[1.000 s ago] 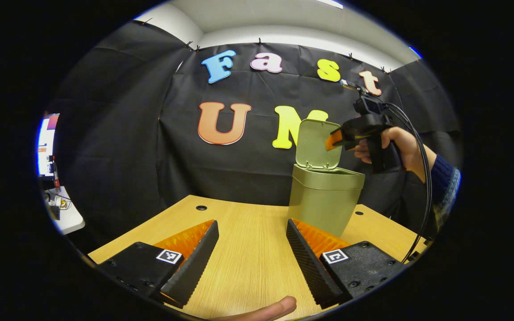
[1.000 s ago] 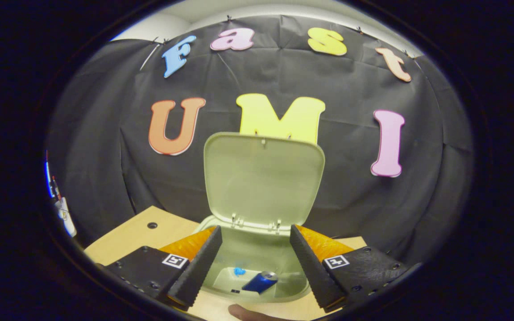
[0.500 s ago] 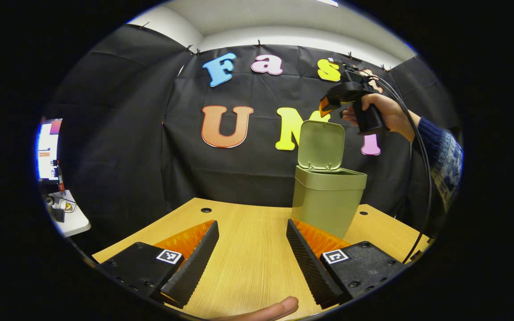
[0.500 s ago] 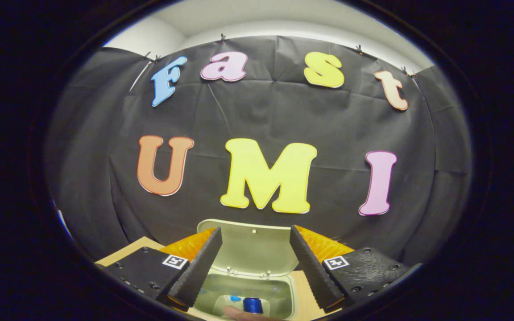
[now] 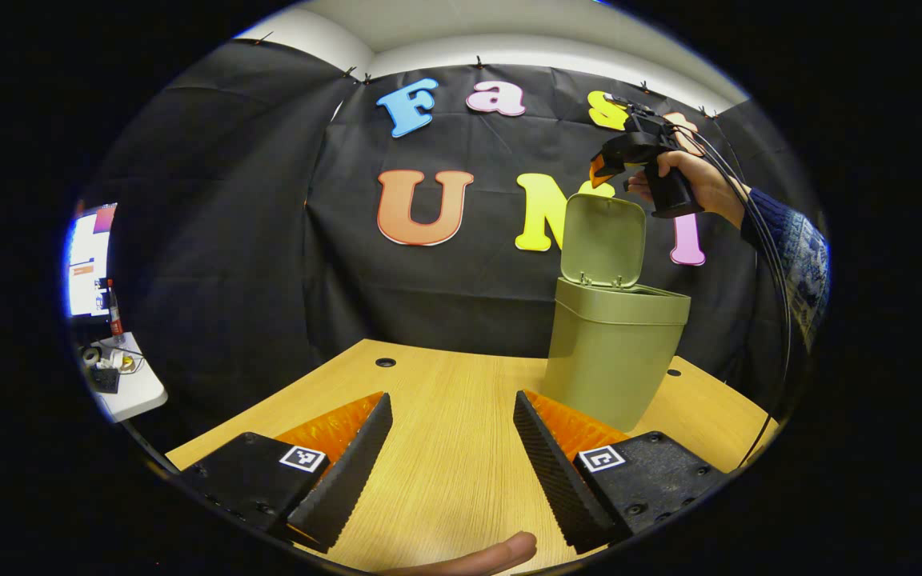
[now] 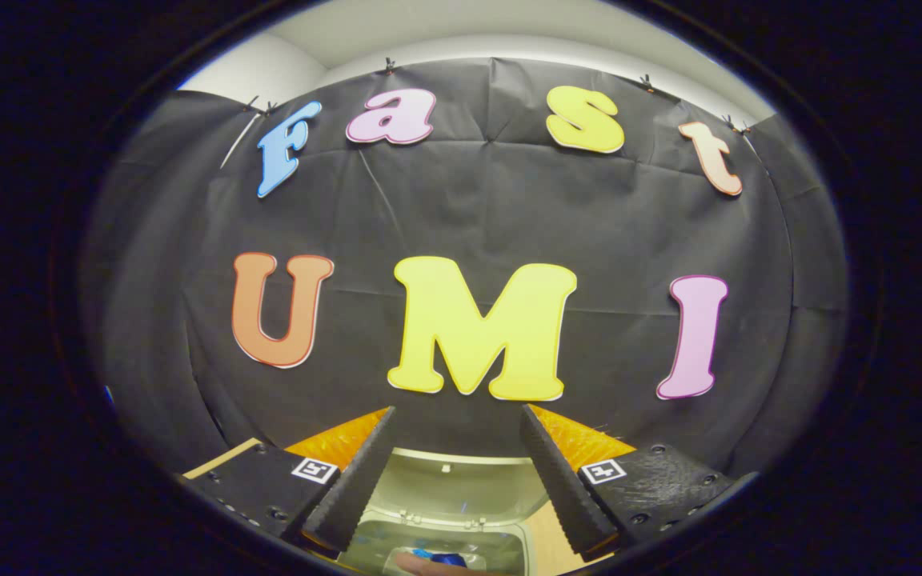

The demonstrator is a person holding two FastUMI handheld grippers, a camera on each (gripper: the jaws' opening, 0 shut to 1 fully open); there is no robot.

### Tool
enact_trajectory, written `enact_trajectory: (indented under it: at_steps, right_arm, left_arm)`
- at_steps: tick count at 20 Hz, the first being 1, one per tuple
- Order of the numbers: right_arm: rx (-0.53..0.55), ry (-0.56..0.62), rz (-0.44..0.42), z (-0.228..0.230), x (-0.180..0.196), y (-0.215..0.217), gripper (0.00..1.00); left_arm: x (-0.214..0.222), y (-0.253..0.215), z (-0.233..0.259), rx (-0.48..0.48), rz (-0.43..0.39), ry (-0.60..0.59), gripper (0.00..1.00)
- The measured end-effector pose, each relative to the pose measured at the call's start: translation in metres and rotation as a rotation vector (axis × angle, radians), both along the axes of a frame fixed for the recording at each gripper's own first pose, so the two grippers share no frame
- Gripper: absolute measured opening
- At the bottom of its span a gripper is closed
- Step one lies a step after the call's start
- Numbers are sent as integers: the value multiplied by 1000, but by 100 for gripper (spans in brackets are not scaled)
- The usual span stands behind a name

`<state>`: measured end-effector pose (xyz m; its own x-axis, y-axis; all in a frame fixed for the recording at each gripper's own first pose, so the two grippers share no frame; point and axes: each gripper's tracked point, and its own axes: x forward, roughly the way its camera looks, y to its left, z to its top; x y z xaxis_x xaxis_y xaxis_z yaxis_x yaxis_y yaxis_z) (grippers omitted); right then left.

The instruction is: Press the lid of the desktop garbage bin to open it, pick up the crumpled paper on the desktop and throw it into the bin, then pick up the pop can on the desktop and drop it into the bin, and finally close the garbage bin lid.

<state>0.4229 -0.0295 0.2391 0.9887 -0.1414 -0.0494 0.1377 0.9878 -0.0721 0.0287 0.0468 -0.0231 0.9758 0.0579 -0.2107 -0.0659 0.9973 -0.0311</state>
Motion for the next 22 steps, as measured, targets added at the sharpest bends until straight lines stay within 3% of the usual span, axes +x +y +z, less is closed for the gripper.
enact_trajectory:
  at_steps: [3,5,6,13,22]
  right_arm:
    - [-36,35,4,-12,9,5,94]
    - [-5,41,8,-14,9,6,97]
    - [17,48,5,-17,6,7,93]
    - [85,43,54,-36,-31,13,94]
    - [63,197,66,-132,-87,18,94]
  left_arm:
    - [5,2,-10,-26,3,31,99]
    - [5,6,-11,-20,9,38,99]
    - [5,5,-10,-18,4,34,99]
    - [-4,-6,6,27,-28,-20,98]
    - [-17,-1,28,31,9,-64,98]
